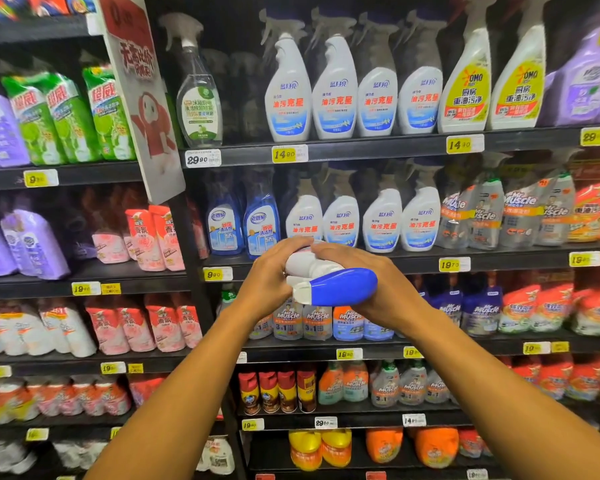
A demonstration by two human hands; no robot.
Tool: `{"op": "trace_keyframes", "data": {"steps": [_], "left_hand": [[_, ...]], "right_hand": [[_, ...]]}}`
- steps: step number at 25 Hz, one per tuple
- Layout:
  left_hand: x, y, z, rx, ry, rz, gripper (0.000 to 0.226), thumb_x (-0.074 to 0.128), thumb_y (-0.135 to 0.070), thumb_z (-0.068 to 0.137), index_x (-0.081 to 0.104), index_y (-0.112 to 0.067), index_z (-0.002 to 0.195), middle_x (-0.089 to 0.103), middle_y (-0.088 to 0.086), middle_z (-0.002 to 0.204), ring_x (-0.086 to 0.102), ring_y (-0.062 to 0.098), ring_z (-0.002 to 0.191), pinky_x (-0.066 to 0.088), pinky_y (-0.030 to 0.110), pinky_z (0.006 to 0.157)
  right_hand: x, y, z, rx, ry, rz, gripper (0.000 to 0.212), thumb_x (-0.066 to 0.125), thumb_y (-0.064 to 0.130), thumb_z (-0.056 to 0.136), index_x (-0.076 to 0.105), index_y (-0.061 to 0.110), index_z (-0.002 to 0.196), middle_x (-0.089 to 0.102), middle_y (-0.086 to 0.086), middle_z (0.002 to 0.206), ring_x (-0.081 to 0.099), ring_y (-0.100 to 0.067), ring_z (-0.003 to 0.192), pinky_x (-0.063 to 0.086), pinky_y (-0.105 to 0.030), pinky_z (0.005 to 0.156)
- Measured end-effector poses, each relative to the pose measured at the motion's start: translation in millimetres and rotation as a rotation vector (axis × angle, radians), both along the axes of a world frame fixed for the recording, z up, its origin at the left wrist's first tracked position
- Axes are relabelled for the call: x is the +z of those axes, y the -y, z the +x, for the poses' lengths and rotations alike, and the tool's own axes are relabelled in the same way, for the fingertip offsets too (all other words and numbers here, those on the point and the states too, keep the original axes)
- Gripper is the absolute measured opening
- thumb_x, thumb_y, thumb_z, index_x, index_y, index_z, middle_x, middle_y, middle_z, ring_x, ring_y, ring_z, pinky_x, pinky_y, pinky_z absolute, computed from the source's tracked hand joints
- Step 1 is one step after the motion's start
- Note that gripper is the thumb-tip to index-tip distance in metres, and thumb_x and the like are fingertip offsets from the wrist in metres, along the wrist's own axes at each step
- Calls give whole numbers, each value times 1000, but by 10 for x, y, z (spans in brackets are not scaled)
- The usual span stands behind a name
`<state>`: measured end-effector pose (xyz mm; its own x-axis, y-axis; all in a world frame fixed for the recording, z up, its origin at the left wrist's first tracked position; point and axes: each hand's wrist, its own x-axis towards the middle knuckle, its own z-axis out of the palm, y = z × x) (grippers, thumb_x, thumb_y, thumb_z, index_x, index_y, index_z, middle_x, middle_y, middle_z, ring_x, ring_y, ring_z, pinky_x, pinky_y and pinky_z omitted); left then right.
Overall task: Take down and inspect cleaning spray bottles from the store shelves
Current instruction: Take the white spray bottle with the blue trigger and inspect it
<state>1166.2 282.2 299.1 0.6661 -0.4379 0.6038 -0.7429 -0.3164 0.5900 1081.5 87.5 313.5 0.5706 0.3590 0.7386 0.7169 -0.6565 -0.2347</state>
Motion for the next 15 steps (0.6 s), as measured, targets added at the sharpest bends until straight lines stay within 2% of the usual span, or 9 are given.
{"op": "trace_keyframes", "data": {"steps": [3, 5, 7, 10, 13, 15], "left_hand": [[-43, -26, 47, 17, 21, -9, 61, 73, -6, 80, 54, -41, 127, 63, -9, 127, 59, 12, 118, 52, 45, 97], [-73, -20, -17, 44, -10, -64, 67, 74, -2, 77, 56, -47, 123, 65, -16, 121, 61, 10, 113, 54, 46, 92], [-83, 26, -147, 75, -36, -156, 61, 76, -17, 73, 56, -50, 120, 66, -22, 113, 62, 6, 106, 56, 42, 88], [-108, 205, -423, 141, -3, -227, 58, 74, -44, 70, 51, -50, 123, 68, -21, 102, 65, 1, 95, 58, 33, 80], [-104, 484, -706, 279, -16, -294, 60, 65, -59, 72, 48, -45, 128, 72, -12, 93, 67, 5, 81, 58, 34, 69], [-60, 612, -818, 339, -17, -267, 61, 58, -63, 76, 51, -36, 131, 72, -8, 97, 67, 10, 84, 57, 37, 70]], "right_hand": [[77, 26, 21, 52, -216, 118, 47, 68, 8, 90, 60, 32, 130, 60, 23, 132, 56, -2, 123, 50, -30, 101], [150, 55, 62, 135, -323, 242, 39, 70, 15, 90, 63, 28, 127, 67, 16, 121, 62, -6, 116, 54, -33, 94], [213, 101, 121, 208, -364, 423, 42, 69, 11, 88, 60, 16, 128, 68, 6, 120, 64, -9, 114, 54, -31, 93], [242, 151, 221, 305, -400, 670, 43, 67, 10, 91, 51, 21, 130, 66, 9, 124, 62, -8, 117, 51, -22, 91], [223, 64, 345, 430, -538, 899, 34, 52, 23, 96, 54, 20, 130, 72, 2, 116, 68, -16, 108, 55, -27, 82], [228, 49, 416, 473, -595, 1046, 32, 48, 22, 98, 57, 14, 128, 72, -4, 110, 69, -19, 99, 55, -30, 80]]}}
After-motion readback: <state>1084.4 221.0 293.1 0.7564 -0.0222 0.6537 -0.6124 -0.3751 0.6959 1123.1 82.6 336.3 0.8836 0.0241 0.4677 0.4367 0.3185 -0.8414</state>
